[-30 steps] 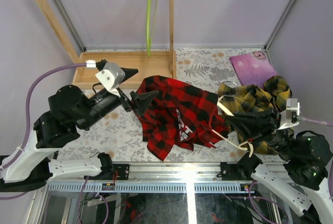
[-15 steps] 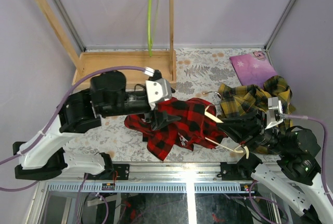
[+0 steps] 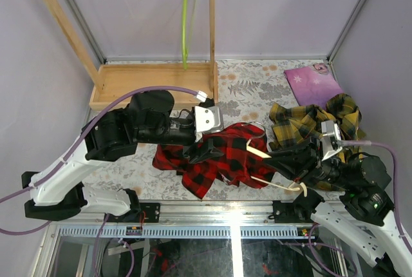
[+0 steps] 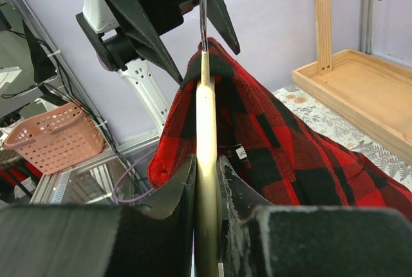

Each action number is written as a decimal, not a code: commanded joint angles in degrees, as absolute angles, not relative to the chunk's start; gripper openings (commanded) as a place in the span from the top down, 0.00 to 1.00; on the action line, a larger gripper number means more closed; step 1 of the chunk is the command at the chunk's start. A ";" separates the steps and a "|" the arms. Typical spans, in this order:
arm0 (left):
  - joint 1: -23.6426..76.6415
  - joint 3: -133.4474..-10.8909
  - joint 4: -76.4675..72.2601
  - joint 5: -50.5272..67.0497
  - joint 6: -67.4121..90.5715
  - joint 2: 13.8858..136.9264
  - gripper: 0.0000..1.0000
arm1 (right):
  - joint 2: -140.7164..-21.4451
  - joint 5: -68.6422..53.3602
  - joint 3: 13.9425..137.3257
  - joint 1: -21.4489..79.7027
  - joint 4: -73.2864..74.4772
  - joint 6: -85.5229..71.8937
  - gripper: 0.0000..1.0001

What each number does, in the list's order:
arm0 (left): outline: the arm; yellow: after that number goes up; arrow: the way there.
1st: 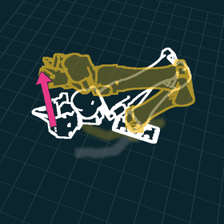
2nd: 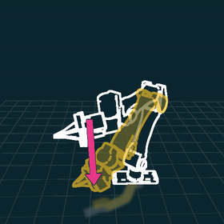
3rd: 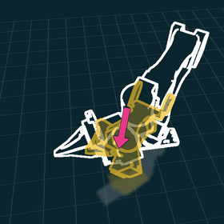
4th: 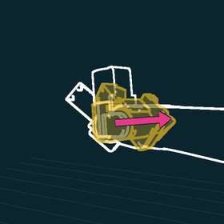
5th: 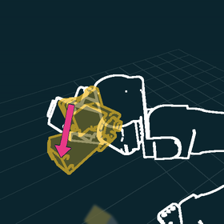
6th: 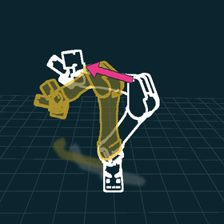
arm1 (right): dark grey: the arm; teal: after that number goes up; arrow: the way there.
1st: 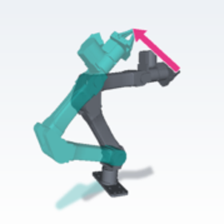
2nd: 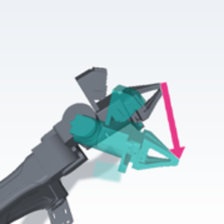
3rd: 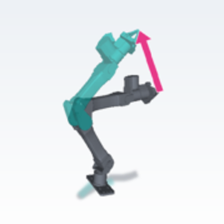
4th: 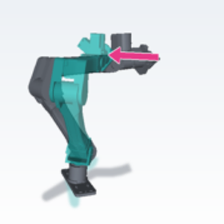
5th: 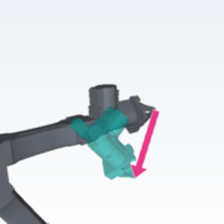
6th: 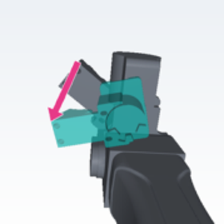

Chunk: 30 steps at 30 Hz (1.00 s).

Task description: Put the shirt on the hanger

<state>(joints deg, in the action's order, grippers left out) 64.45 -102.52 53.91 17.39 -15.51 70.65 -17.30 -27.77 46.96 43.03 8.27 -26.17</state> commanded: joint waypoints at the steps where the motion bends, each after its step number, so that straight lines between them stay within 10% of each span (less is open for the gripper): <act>1: 64.16 -104.08 56.10 20.93 -15.47 71.55 0.47 | -17.58 -29.92 47.96 43.14 0.70 -27.70 1.00; 30: 64.27 -102.80 54.14 29.24 -15.42 74.34 0.96 | -17.32 -29.57 47.82 43.15 2.25 -26.58 1.00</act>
